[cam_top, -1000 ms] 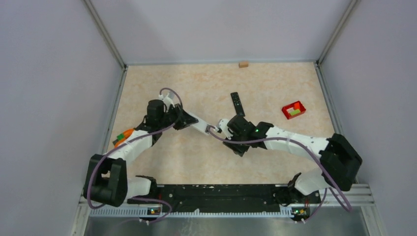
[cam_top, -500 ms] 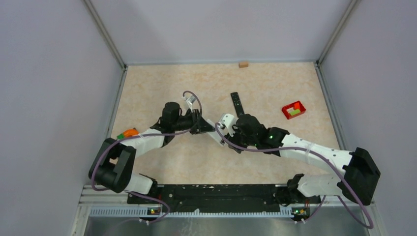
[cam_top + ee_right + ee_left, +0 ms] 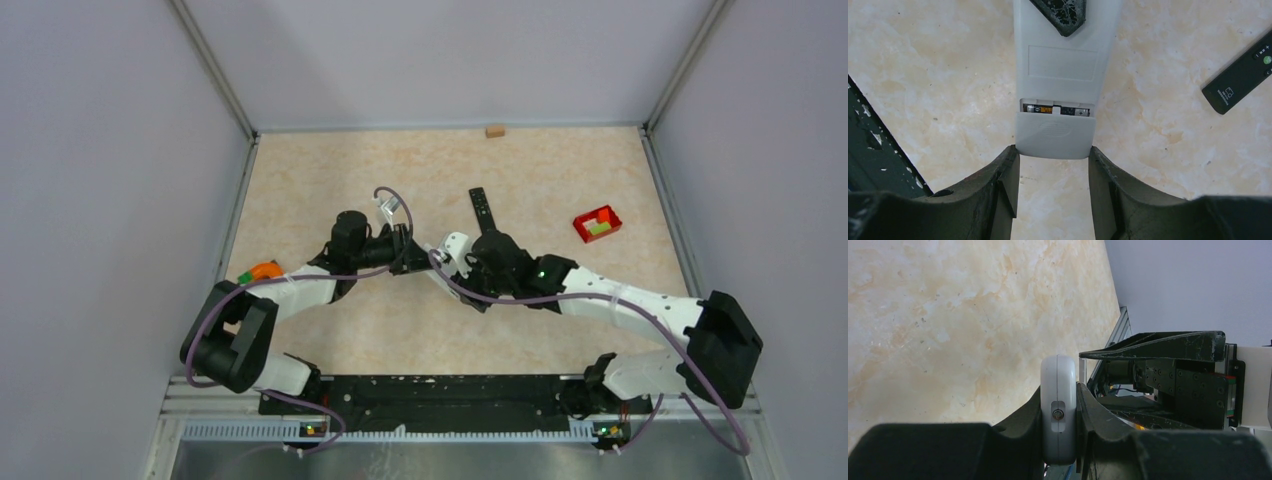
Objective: Load the batteries into the remote control
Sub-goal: Load the battery cover into the remote control.
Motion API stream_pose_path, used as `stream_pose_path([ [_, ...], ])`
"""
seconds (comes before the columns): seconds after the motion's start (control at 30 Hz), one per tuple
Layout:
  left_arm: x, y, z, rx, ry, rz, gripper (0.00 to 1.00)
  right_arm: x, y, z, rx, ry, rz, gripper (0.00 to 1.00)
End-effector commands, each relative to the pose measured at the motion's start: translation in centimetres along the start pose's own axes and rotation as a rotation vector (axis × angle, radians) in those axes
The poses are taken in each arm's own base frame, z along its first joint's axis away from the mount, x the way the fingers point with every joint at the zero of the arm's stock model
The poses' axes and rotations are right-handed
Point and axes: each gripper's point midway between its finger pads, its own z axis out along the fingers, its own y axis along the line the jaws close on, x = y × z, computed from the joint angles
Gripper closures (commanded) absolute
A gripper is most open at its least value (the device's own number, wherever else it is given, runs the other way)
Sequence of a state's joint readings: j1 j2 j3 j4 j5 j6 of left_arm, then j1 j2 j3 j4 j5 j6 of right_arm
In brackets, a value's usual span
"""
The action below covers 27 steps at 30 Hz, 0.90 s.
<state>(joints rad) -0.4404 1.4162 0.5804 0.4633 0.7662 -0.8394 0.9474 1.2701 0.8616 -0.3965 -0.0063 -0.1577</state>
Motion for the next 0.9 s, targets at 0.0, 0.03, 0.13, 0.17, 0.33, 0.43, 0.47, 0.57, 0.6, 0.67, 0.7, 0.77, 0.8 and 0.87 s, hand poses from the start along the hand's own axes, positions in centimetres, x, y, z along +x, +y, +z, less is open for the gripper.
stream_pose_path([
  [0.0, -1.0, -1.9, -0.2, 0.059, -0.032, 0.070, 1.00, -2.4, 0.1, -0.2, -0.001, -0.046, -0.020, 0.61],
  [0.03, -1.0, -1.9, -0.2, 0.058, -0.030, 0.074, 1.00, -2.4, 0.1, -0.2, -0.002, -0.042, -0.021, 0.60],
  [0.13, -1.2, -2.2, -0.2, 0.058, -0.030, 0.083, 1.00, -2.4, 0.1, 0.1, -0.005, -0.026, -0.023, 0.60],
  [0.17, -1.2, -2.2, -0.3, 0.060, -0.029, 0.086, 1.00, -2.3, 0.1, 0.2, -0.006, -0.018, -0.024, 0.60],
  [0.33, -1.2, -2.5, -0.4, 0.063, -0.032, 0.098, 1.00, -2.1, -0.4, 0.4, 0.024, -0.010, -0.026, 0.60],
  [0.43, -1.3, -2.5, -0.5, 0.061, -0.037, 0.101, 1.00, -2.3, -0.5, 0.5, 0.022, -0.011, -0.027, 0.60],
  [0.47, -1.3, -2.5, -0.5, 0.062, -0.038, 0.103, 1.00, -2.2, -0.4, 0.6, 0.021, -0.005, -0.026, 0.60],
  [0.57, -1.4, -2.6, -0.5, 0.062, -0.040, 0.106, 1.00, -1.7, -0.3, 0.8, 0.013, 0.013, -0.026, 0.60],
  [0.6, -1.4, -2.5, -0.5, 0.062, -0.041, 0.107, 1.00, -1.7, -0.2, 0.9, 0.008, 0.013, -0.026, 0.60],
  [0.67, -1.4, -2.6, -0.5, 0.064, -0.042, 0.108, 1.00, -1.8, -0.1, 0.8, 0.006, 0.007, -0.026, 0.60],
  [0.7, -1.4, -2.6, -0.5, 0.064, -0.040, 0.107, 1.00, -1.9, -0.2, 0.8, 0.007, 0.004, -0.026, 0.60],
  [0.77, -1.4, -2.7, -0.5, 0.067, -0.038, 0.108, 1.00, -2.1, -0.2, 0.8, 0.010, -0.003, -0.026, 0.60],
  [0.8, -1.4, -2.7, -0.4, 0.067, -0.036, 0.109, 1.00, -2.2, -0.2, 0.8, 0.007, -0.006, -0.027, 0.60],
  [0.87, -1.4, -2.8, -0.5, 0.072, -0.035, 0.113, 1.00, -2.4, -0.1, 0.9, 0.003, -0.005, -0.028, 0.60],
])
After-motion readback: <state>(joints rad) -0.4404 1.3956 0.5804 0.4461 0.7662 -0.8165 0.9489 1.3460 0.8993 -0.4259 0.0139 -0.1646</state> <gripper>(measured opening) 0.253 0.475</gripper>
